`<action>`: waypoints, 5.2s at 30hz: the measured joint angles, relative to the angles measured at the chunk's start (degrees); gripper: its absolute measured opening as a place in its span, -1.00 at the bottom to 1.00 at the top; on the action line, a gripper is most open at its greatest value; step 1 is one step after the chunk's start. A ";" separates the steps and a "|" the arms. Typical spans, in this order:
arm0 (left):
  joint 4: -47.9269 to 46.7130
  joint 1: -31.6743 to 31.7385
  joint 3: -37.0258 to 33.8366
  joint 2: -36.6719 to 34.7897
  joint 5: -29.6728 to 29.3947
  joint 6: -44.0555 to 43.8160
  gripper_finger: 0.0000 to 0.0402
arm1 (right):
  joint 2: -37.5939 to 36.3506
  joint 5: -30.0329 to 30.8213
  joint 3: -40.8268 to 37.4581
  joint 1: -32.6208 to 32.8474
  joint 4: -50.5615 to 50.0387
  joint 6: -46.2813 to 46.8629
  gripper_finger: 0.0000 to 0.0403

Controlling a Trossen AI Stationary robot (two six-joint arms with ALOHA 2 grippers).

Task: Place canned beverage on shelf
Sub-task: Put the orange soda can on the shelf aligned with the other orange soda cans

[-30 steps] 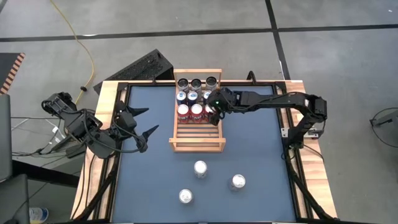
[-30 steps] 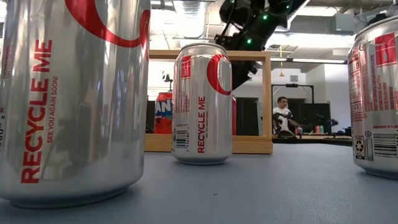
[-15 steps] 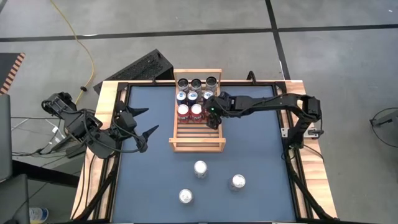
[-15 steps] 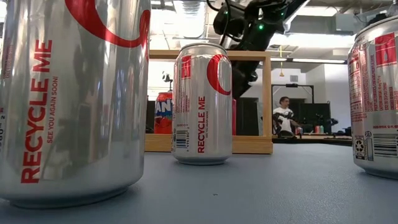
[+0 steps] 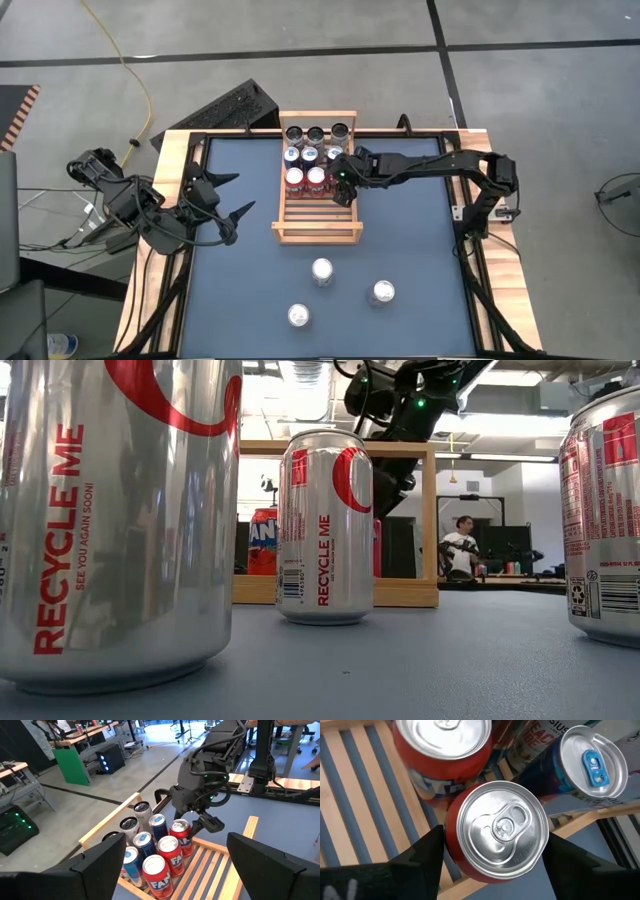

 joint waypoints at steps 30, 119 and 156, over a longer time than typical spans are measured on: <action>-0.48 0.00 0.00 0.00 0.00 0.04 0.66 | -3.75 -7.72 -0.28 -0.39 -4.50 -14.41 0.34; -1.14 0.00 0.00 0.00 -0.06 0.15 0.66 | -1.34 -13.18 0.02 -3.82 -1.72 -34.83 0.34; -1.14 0.00 0.02 0.00 -0.29 0.95 0.66 | -1.26 -12.07 -0.07 -4.85 -2.05 -41.00 0.35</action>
